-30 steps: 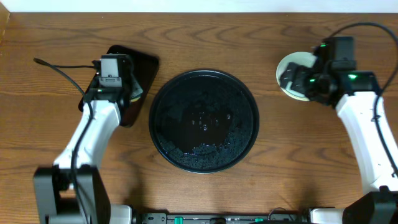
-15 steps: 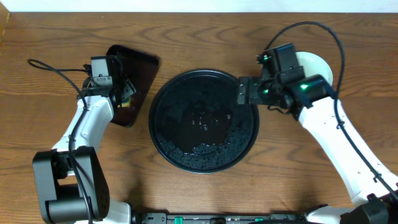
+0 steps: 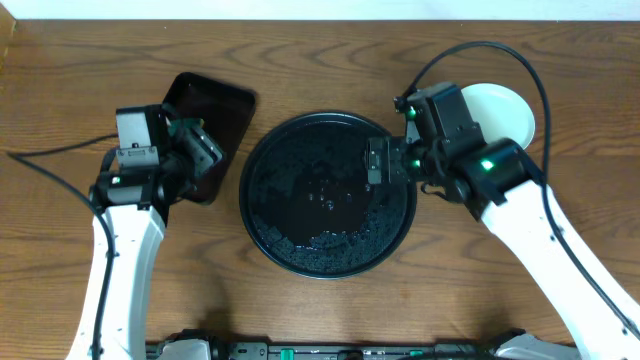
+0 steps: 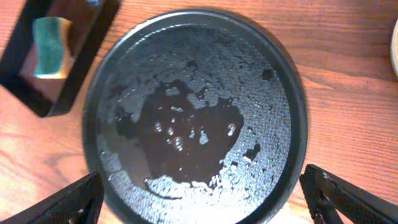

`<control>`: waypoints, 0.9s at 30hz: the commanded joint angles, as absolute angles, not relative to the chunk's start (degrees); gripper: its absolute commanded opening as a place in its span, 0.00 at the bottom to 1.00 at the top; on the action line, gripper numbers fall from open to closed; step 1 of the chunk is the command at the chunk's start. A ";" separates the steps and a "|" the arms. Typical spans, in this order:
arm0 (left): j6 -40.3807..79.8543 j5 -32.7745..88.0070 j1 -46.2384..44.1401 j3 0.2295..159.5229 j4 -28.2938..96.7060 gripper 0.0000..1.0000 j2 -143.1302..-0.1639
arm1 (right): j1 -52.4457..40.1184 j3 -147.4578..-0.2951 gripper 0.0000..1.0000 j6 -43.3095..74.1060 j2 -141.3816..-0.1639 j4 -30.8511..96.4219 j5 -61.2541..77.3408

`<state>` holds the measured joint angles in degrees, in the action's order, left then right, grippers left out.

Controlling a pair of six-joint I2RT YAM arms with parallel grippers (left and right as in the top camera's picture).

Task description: Clean dirty plates on tray and stack at the side

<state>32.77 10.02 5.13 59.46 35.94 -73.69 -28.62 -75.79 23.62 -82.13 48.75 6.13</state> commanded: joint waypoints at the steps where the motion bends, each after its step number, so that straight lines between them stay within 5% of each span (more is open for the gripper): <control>1: 36.12 13.93 5.17 59.16 40.53 0.79 -72.55 | -31.24 -76.34 0.99 23.07 -76.34 51.07 3.70; 7: 36.10 13.91 5.19 59.16 42.41 0.79 -72.77 | -36.40 -76.31 0.99 23.09 -68.75 56.23 -6.11; 27: 36.10 13.91 5.19 59.16 42.41 0.79 -72.77 | -39.46 -76.31 0.99 23.09 -64.88 70.65 -5.74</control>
<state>36.03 13.45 5.15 59.46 42.24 -72.71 -39.20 -75.79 23.59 -64.86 69.10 -4.84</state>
